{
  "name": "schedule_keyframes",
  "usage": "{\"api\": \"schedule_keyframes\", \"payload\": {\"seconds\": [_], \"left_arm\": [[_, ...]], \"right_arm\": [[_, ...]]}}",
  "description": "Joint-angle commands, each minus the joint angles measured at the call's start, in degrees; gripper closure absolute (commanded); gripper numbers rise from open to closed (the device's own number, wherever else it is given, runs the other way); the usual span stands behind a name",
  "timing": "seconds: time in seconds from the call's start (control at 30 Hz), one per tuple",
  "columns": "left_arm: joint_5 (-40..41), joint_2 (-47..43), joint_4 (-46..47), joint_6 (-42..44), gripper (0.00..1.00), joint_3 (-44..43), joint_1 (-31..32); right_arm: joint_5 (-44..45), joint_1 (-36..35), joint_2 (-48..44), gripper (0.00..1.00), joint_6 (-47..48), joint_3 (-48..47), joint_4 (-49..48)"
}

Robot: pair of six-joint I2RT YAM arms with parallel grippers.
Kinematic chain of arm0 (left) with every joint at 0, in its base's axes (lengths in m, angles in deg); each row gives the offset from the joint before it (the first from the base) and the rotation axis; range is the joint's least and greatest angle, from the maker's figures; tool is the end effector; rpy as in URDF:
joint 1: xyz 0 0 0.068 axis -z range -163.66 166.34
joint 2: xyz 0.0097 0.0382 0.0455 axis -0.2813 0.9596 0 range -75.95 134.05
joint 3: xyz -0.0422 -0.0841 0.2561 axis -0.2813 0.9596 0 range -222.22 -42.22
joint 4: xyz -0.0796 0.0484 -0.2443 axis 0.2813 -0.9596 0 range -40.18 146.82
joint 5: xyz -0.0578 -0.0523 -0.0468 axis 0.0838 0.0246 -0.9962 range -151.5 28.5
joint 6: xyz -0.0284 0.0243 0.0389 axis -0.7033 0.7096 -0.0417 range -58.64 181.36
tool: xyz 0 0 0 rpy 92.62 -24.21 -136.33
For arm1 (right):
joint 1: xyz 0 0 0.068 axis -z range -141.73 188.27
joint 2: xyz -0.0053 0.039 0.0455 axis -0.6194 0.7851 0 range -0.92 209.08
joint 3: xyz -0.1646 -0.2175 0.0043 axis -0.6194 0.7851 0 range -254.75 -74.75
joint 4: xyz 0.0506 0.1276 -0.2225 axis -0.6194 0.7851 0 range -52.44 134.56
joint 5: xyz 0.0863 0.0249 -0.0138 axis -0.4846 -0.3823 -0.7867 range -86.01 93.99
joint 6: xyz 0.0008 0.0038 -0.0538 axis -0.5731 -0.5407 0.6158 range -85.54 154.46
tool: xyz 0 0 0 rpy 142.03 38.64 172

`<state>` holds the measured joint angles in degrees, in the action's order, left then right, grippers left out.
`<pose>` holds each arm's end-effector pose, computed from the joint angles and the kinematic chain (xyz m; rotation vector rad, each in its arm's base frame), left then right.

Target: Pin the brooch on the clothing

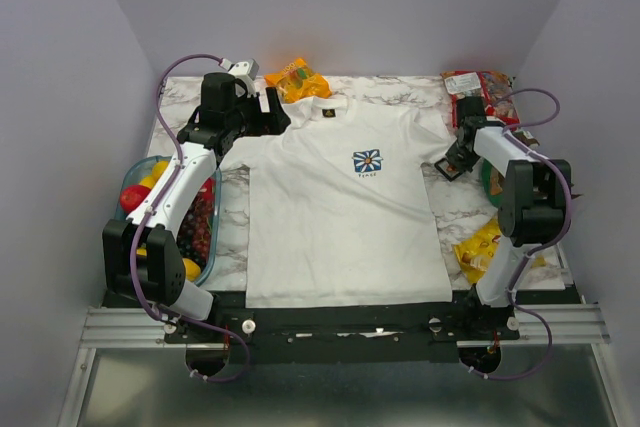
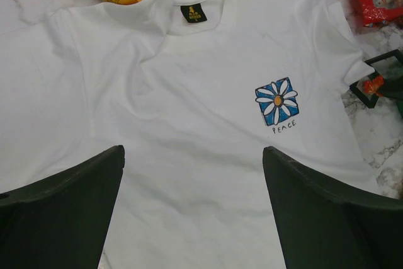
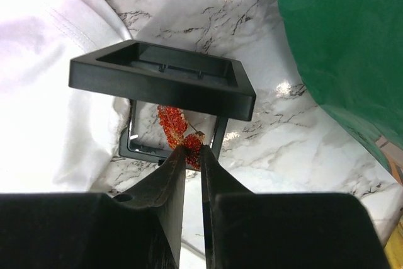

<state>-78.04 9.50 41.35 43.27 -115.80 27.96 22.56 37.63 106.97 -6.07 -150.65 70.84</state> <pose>0.3380 -0.0798 0.3353 0.0662 2.0823 -0.6155 0.3859 -0.0070 0.1879 0.9820 2.4312 -0.1991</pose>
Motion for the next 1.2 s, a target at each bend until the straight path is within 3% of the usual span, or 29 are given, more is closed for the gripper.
{"api": "schedule_keyframes", "payload": {"seconds": [0.0,0.43,0.67,1.17], "left_arm": [[-1.13,0.07,1.49,-0.28,0.01,0.19,-0.46],[-1.39,0.15,1.49,-0.37,0.01,0.28,-0.72],[-1.66,0.07,1.84,-0.55,0.01,0.37,-0.81],[-7.44,-1.34,5.43,-0.46,0.01,1.69,-0.72]], "right_arm": [[-0.11,0.29,-2.25,0.79,-1.48,2.68,-3.83],[-2.31,0.12,-3.92,0.88,-4.46,3.3,-7.26],[-2.48,-0.24,-4.27,0.99,-4.38,2.6,-6.91],[0.07,-1.2,-9.89,0.99,-1.39,1.19,-2.87]]}}
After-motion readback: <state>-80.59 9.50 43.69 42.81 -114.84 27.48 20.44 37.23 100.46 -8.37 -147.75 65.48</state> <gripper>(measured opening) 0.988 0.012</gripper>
